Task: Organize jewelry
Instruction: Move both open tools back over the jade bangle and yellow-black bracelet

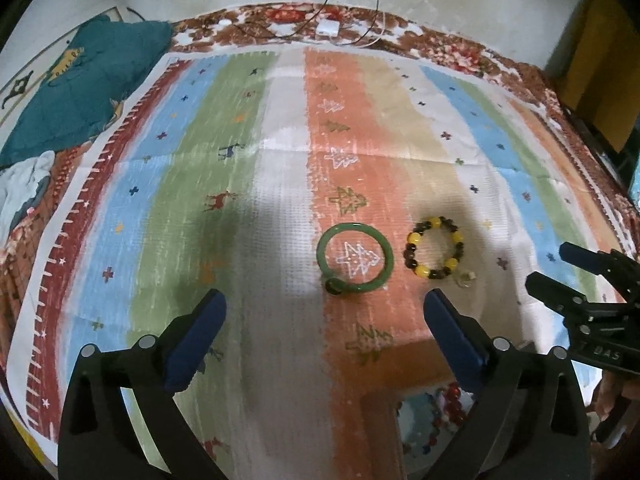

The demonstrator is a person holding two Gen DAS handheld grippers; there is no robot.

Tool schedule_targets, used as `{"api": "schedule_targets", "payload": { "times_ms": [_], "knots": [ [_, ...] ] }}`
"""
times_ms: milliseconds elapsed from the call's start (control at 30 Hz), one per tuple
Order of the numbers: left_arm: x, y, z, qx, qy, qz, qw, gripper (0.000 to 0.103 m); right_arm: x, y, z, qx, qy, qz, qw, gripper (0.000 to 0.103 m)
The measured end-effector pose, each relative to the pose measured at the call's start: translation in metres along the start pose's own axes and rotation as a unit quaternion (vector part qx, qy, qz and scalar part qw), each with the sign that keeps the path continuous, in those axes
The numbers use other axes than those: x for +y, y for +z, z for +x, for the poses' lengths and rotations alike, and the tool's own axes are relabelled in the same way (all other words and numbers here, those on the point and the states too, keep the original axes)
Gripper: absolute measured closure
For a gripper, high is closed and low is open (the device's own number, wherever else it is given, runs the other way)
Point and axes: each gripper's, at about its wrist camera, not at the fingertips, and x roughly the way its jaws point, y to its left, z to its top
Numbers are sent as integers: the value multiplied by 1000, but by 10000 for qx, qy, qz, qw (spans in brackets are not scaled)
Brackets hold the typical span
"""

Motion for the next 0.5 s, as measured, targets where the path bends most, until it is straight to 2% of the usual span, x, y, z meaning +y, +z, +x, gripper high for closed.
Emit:
{"api": "schedule_targets", "payload": {
  "times_ms": [367, 500],
  "knots": [
    [-2, 8, 26, 114, -70, 50, 9999, 6, -6, 13, 34, 228, -35, 136, 9996, 22],
    [-3, 10, 36, 145, -66, 127, 9998, 6, -8, 18, 33, 32, -30, 244, 9997, 22]
  ]
}}
